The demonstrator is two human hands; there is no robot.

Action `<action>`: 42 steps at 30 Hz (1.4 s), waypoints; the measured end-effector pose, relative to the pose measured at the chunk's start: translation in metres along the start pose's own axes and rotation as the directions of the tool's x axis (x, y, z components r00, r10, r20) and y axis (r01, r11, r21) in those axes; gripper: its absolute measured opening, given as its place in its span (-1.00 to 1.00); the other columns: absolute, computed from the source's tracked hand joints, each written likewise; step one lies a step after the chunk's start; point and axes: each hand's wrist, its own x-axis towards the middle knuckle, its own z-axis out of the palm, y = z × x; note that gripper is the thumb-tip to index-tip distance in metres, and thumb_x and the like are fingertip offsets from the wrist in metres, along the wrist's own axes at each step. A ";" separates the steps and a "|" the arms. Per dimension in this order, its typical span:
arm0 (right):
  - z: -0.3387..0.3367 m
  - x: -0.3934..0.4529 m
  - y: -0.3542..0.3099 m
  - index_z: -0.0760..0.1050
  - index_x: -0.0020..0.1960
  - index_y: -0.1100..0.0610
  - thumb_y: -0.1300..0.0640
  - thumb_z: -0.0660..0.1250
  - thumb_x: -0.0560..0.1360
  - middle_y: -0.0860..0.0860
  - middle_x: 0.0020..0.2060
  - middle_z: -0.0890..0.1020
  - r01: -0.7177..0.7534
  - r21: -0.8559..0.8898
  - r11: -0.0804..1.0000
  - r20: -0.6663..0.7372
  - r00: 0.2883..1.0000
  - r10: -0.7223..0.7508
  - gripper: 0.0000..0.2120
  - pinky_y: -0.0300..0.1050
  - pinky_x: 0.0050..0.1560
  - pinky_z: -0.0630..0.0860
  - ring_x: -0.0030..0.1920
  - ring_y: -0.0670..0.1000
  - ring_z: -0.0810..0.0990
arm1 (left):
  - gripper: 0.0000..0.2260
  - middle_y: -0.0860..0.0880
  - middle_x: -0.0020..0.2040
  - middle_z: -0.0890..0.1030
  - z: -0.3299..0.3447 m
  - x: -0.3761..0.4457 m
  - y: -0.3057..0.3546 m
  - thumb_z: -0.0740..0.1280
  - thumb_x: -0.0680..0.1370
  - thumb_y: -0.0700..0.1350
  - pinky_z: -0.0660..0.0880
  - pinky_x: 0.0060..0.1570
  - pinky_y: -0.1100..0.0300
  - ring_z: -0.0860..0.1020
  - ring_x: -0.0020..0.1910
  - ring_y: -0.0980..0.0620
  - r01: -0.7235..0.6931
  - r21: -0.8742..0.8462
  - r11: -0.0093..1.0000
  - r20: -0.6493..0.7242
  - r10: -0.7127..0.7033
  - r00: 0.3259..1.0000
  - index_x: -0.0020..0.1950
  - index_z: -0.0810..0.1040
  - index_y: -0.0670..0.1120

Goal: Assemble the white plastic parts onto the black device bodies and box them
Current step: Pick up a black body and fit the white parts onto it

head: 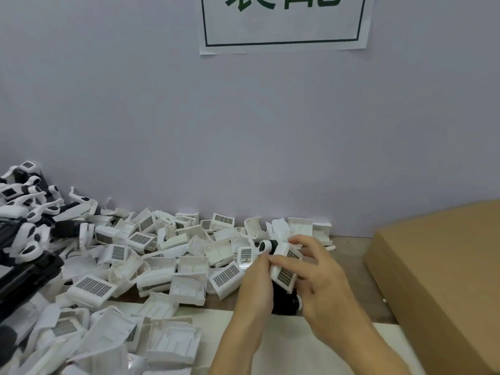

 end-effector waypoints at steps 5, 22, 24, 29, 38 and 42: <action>0.001 0.002 0.002 0.70 0.14 0.09 0.58 0.27 0.47 -0.09 0.33 0.42 -0.017 0.076 0.997 -0.025 0.999 0.019 -0.50 -0.20 0.32 0.44 0.32 -0.06 0.43 | -0.61 -0.10 -0.06 0.75 0.002 0.000 -0.001 0.11 0.70 0.06 0.63 -0.26 0.19 0.73 -0.06 -0.03 0.017 -0.072 0.997 0.029 -0.015 0.999 0.02 0.71 -0.03; 0.002 0.000 0.003 0.26 0.40 -0.38 0.18 0.43 0.50 -0.28 0.50 0.18 -0.187 0.163 0.969 0.018 0.982 0.186 -0.32 -0.40 0.45 0.20 0.49 -0.33 0.14 | -0.63 0.02 0.00 0.75 0.007 -0.008 -0.002 0.08 0.71 0.09 0.58 0.00 0.13 0.71 0.00 0.08 -0.061 0.043 0.997 0.091 0.057 0.994 0.13 0.69 0.06; 0.007 0.002 0.001 0.15 0.50 -0.30 0.15 0.39 0.54 -0.25 0.56 0.12 -0.196 0.125 0.973 0.021 0.981 0.195 -0.30 -0.49 0.43 0.08 0.55 -0.26 0.07 | -0.72 0.09 0.06 0.73 0.007 -0.011 -0.003 0.14 0.69 0.06 0.55 0.13 0.10 0.68 0.07 0.14 -0.130 0.091 0.987 0.130 0.118 0.985 0.17 0.64 0.13; 0.004 0.000 0.005 0.07 0.61 -0.06 0.22 0.38 0.51 -0.19 0.50 0.30 -0.279 0.256 0.926 0.130 0.959 0.253 -0.21 -0.05 0.50 0.31 0.53 -0.16 0.24 | -0.83 0.08 0.05 0.73 0.005 -0.014 -0.002 0.30 0.64 -0.03 0.62 -0.10 0.21 0.69 0.04 0.12 -0.176 0.101 0.979 0.165 0.158 0.974 0.19 0.61 0.13; -0.003 0.003 0.015 0.65 0.16 0.09 0.09 0.30 0.61 0.01 -0.02 0.75 -0.437 0.691 0.576 0.187 0.877 0.442 -0.79 -0.27 -0.12 0.62 0.03 -0.01 0.73 | -0.85 -0.21 0.00 0.72 0.001 -0.015 0.003 0.37 0.58 -0.15 0.66 -0.23 0.05 0.72 -0.10 -0.13 -0.183 -0.038 0.982 0.152 0.186 0.971 0.11 0.68 -0.11; -0.002 0.002 0.019 0.65 0.15 0.19 0.06 0.42 0.45 0.13 0.00 0.74 -0.458 0.770 0.445 0.218 0.844 0.490 -0.67 -0.01 0.03 0.63 0.04 0.12 0.73 | -0.85 -0.14 -0.04 0.74 0.001 -0.011 -0.001 0.34 0.61 -0.20 0.65 -0.10 0.11 0.72 -0.05 -0.09 -0.251 0.055 0.966 0.113 0.244 0.963 0.06 0.70 -0.09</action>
